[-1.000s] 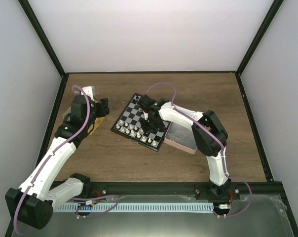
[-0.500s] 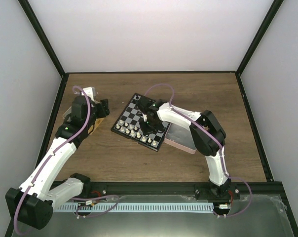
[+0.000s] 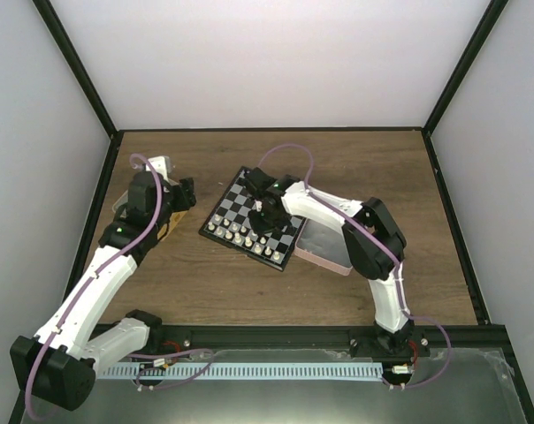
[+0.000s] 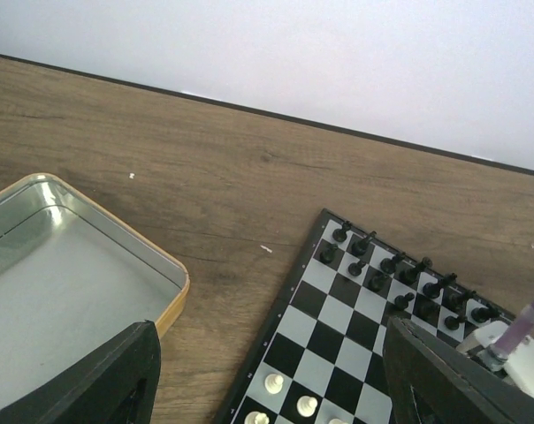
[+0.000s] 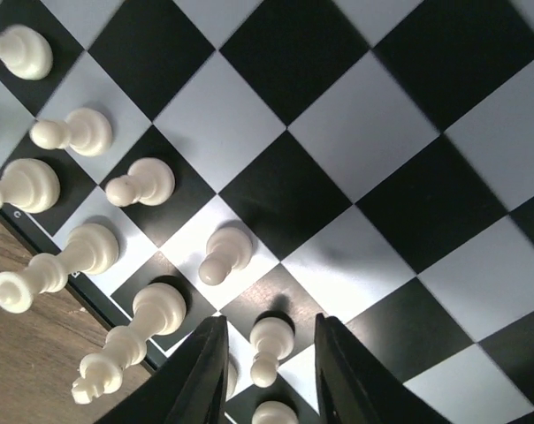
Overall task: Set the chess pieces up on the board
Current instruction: Place the chess piece on the chessboard, then adjust the storage box at the center of the board, then pick up the chess piece from the storage box.
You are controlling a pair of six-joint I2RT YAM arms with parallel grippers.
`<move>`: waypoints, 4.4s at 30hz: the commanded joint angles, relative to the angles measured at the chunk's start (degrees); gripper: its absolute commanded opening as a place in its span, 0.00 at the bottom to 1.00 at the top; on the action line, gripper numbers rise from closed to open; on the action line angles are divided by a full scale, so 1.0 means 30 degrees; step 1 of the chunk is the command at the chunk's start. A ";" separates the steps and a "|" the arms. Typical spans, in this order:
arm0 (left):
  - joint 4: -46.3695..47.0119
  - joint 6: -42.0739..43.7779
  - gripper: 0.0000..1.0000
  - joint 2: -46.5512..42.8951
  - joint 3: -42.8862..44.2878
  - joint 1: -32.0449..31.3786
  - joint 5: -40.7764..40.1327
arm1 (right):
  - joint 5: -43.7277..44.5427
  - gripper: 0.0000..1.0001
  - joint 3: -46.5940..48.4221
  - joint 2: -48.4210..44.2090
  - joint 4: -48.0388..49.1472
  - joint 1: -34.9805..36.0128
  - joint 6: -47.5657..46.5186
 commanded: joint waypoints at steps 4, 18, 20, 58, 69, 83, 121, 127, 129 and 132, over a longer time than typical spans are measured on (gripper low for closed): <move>0.0772 0.0075 0.71 -0.0364 -0.0204 0.0263 0.1150 | 0.2252 0.39 -0.2233 -0.4165 0.2739 -0.0414 0.1599; 0.1703 0.0136 0.71 -0.0006 -0.0753 0.0316 0.1725 | 0.5301 0.67 -0.9452 -0.8840 0.4235 -0.6382 0.0012; 0.1956 0.0144 0.71 0.0123 -0.0833 0.0320 0.1896 | 0.5885 0.72 -0.9399 -0.8648 0.4628 -0.7275 -0.1102; 0.2090 -0.0036 0.70 0.0478 -0.0961 0.0322 0.2710 | 0.5306 0.21 -1.1002 -0.7463 0.5037 -1.3024 -0.0426; 0.2119 -0.0054 0.71 0.0623 -0.0978 0.0329 0.2824 | 0.5417 0.19 -1.4978 -1.1350 0.6580 -1.3674 0.5050; 0.2311 -0.0054 0.70 0.0682 -0.1009 0.0313 0.3288 | 0.2604 0.57 -1.4596 -1.5014 0.8063 -1.3677 0.3170; 0.2544 0.0019 0.70 0.0819 -0.1070 0.0328 0.4134 | -0.2960 0.20 -1.8598 -0.8992 1.8373 -1.0494 1.8290; 0.2544 0.0019 0.70 0.0714 -0.1085 0.0327 0.4120 | -0.3483 0.21 -1.8513 -0.8110 1.8792 -1.0342 1.9080; 0.2544 0.0019 0.70 0.0694 -0.1071 0.0315 0.4098 | -0.3417 0.21 -1.8454 -0.7953 1.8809 -1.0278 1.9268; 0.2529 0.0021 0.70 0.0657 -0.1089 0.0326 0.4059 | -0.3275 0.22 -1.8401 -0.7739 1.8801 -1.0279 1.9471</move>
